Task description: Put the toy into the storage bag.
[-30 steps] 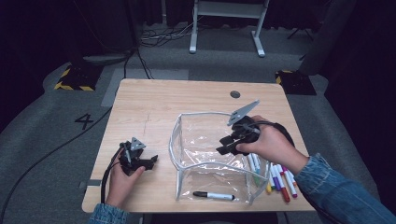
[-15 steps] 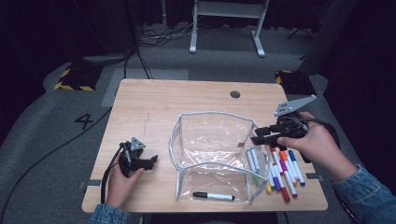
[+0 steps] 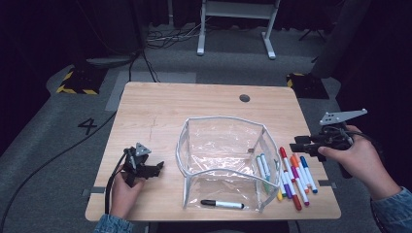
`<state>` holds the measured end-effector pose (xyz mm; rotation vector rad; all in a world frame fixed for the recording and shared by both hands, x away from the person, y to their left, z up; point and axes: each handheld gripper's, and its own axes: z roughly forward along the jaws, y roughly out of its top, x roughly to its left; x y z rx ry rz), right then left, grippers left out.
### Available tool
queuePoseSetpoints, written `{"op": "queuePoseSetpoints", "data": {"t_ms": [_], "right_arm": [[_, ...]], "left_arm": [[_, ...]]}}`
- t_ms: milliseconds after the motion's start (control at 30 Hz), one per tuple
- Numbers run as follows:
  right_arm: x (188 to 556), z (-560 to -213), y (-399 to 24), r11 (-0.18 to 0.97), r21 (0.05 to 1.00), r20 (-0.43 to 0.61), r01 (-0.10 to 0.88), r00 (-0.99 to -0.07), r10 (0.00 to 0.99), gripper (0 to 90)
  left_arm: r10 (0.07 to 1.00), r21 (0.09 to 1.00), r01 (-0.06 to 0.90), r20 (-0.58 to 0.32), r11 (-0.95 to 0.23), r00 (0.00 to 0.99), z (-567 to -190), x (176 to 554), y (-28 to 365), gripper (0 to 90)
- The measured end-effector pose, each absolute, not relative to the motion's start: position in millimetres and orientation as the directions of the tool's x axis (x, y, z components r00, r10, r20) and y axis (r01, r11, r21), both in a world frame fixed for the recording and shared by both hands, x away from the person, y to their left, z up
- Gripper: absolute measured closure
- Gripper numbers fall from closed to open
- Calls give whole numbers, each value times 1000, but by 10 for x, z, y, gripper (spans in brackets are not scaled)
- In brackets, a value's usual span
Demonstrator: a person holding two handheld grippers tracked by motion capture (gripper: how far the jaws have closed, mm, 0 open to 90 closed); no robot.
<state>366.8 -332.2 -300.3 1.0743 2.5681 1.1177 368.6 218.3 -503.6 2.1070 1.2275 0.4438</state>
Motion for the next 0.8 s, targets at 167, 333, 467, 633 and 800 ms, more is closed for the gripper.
{"op": "queuePoseSetpoints", "data": {"t_ms": [167, 333, 467, 633, 800], "right_arm": [[3649, -3079, -3507, 440, 685, 154, 581, -705, 692, 577], [3636, -3198, -3682, 418, 675, 154, 607, -671, 725, 572], [3613, -3311, -3812, 408, 662, 139, 629, -638, 758, 563], [3598, -3467, -3960, 391, 650, 127, 652, -600, 790, 557], [3592, -3658, -4084, 370, 631, 121, 682, -558, 821, 543]], "left_arm": [[863, 682, 643, -33, -349, 504, -5036, 3686, 2183, 155], [863, 682, 643, -32, -350, 503, -5036, 3687, 2183, 151], [866, 681, 645, -32, -346, 498, -5036, 3686, 2178, 149], [866, 681, 645, -32, -346, 498, -5036, 3686, 2179, 150], [866, 682, 644, -32, -345, 498, -5037, 3687, 2178, 150]]}}
